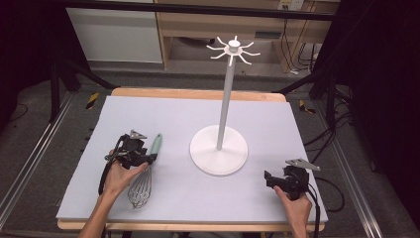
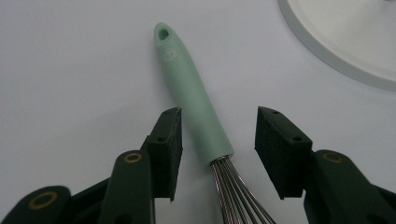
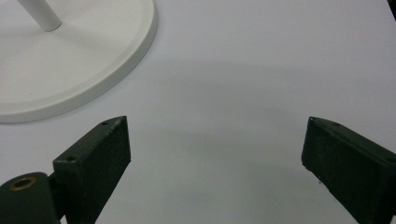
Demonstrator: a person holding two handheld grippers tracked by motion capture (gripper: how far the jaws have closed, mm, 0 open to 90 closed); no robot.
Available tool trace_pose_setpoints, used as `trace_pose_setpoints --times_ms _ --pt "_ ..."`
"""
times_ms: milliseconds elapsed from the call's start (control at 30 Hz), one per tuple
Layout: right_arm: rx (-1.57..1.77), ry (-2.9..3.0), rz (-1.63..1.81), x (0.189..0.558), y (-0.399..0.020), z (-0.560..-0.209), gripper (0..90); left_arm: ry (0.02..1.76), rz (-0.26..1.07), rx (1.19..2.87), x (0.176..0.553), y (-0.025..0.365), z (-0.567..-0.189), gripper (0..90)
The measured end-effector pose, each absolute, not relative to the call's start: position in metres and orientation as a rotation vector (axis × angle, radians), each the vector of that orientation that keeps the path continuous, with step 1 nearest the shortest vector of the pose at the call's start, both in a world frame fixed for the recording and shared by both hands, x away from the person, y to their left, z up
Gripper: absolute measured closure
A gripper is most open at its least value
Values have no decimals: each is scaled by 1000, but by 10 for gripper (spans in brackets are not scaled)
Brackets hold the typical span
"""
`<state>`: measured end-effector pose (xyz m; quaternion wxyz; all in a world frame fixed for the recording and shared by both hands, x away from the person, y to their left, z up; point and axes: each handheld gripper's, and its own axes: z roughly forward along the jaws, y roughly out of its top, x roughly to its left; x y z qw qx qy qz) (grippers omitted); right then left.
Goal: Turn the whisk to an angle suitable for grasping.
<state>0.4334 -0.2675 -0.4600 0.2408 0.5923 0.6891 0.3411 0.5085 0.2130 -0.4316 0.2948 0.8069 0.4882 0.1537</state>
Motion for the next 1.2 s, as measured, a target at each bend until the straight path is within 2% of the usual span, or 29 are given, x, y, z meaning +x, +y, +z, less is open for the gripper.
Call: trace_pose_setpoints --times_ms 167,400,1200 --pt "1636 1884 934 434 -267 -460 85 1321 388 2180 514 211 -438 512" --pt "1633 1884 935 434 -268 -460 84 1357 363 2225 519 207 -445 566" --pt "1633 1900 928 435 -267 -461 84 1459 298 2265 529 201 -453 630"
